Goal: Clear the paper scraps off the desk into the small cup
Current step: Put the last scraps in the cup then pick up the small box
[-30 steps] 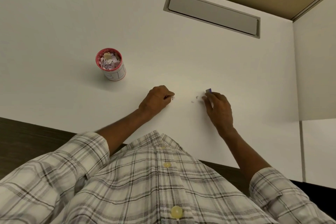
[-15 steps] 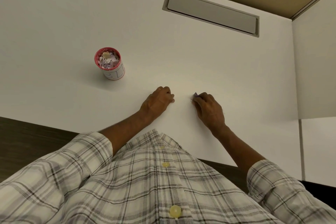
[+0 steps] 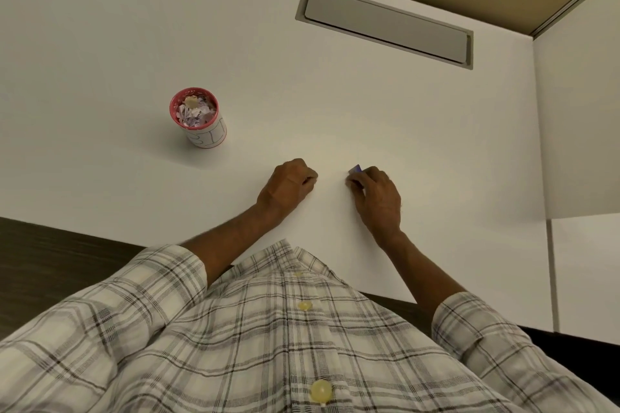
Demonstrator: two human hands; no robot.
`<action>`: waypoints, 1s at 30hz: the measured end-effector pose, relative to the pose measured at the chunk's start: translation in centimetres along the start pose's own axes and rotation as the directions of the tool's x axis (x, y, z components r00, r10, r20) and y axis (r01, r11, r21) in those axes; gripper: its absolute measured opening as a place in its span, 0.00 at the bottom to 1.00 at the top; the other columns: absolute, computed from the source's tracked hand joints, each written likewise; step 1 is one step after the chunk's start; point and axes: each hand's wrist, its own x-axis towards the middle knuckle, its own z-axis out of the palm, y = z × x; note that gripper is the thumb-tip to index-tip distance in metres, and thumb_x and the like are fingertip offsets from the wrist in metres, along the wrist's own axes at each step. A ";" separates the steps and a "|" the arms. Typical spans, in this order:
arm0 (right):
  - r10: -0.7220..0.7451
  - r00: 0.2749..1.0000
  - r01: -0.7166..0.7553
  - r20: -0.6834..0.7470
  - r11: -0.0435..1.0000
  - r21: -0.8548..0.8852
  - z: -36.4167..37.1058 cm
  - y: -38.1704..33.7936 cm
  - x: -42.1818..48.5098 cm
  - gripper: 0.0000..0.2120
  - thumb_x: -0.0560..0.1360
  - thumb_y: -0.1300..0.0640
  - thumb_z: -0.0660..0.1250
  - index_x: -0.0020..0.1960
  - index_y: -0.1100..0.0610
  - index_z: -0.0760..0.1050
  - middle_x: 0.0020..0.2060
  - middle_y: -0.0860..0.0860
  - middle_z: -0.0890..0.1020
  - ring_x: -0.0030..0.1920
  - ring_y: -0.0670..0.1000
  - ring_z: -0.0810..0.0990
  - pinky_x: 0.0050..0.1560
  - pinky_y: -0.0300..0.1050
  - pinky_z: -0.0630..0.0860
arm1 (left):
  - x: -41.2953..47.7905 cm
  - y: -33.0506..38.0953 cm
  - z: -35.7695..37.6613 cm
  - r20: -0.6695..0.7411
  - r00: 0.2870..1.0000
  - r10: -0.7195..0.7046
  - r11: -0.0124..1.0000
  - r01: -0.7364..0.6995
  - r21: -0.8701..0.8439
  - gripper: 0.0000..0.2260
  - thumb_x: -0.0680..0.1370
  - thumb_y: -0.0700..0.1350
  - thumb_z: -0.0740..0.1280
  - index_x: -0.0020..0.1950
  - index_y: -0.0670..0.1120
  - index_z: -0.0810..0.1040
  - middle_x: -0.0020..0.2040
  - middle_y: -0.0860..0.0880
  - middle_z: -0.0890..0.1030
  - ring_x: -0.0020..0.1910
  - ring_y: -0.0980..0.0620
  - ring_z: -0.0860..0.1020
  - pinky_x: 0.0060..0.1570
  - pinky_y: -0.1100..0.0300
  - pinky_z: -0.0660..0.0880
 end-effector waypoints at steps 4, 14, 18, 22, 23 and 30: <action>-0.093 0.996 0.093 0.009 0.994 -0.051 -0.3 -0.1 0.0 0.09 0.83 0.56 0.65 0.55 0.60 0.80 0.45 0.56 0.80 0.42 0.58 0.78 0.41 0.53 0.76 | -0.5 0.0 -0.2 0.019 0.998 -0.064 0.996 0.066 -0.062 0.07 0.78 0.44 0.68 0.48 0.43 0.84 0.45 0.48 0.82 0.44 0.51 0.81 0.44 0.61 0.78; 0.418 0.908 -0.367 -0.010 0.808 0.462 -0.1 -3.2 1.3 0.07 0.83 0.60 0.61 0.55 0.59 0.78 0.51 0.52 0.82 0.53 0.54 0.79 0.54 0.43 0.71 | -3.5 -0.7 -6.9 -0.207 0.928 -0.311 0.841 0.167 -0.515 0.06 0.75 0.43 0.73 0.51 0.46 0.84 0.46 0.54 0.85 0.44 0.60 0.82 0.45 0.72 0.77; 0.360 0.926 -0.340 0.114 0.662 0.667 -1.1 -9.3 4.0 0.06 0.82 0.52 0.66 0.56 0.51 0.71 0.40 0.48 0.79 0.35 0.44 0.75 0.37 0.39 0.73 | -3.3 -2.0 -12.5 -0.415 0.843 -0.342 0.843 0.080 -0.533 0.07 0.75 0.44 0.74 0.52 0.47 0.83 0.43 0.57 0.84 0.43 0.63 0.82 0.44 0.75 0.76; 0.202 0.956 -0.293 0.213 0.615 0.732 -1.9 -16.6 8.1 0.16 0.79 0.47 0.70 0.62 0.52 0.71 0.42 0.53 0.81 0.34 0.45 0.78 0.36 0.43 0.78 | -2.1 -4.9 -17.8 -0.531 0.772 -0.350 0.905 0.132 -0.404 0.11 0.75 0.43 0.71 0.58 0.49 0.81 0.44 0.54 0.84 0.43 0.60 0.82 0.48 0.68 0.78; 0.178 0.957 -0.290 0.229 0.598 0.747 -2.0 -18.4 9.2 0.16 0.78 0.48 0.71 0.61 0.54 0.72 0.43 0.53 0.82 0.34 0.43 0.79 0.36 0.42 0.80 | -1.7 -5.6 -18.6 -0.535 0.769 -0.351 0.918 0.170 -0.358 0.14 0.76 0.42 0.70 0.61 0.49 0.80 0.45 0.52 0.84 0.44 0.58 0.81 0.49 0.65 0.79; 0.008 0.978 -0.151 0.207 0.712 0.686 -2.3 -26.7 14.0 0.15 0.78 0.54 0.72 0.60 0.63 0.81 0.49 0.57 0.86 0.45 0.54 0.86 0.49 0.46 0.82 | 0.0 -7.8 -20.3 -0.456 0.800 -0.391 0.920 0.324 -0.220 0.21 0.79 0.41 0.68 0.72 0.47 0.72 0.52 0.46 0.84 0.51 0.50 0.82 0.54 0.54 0.81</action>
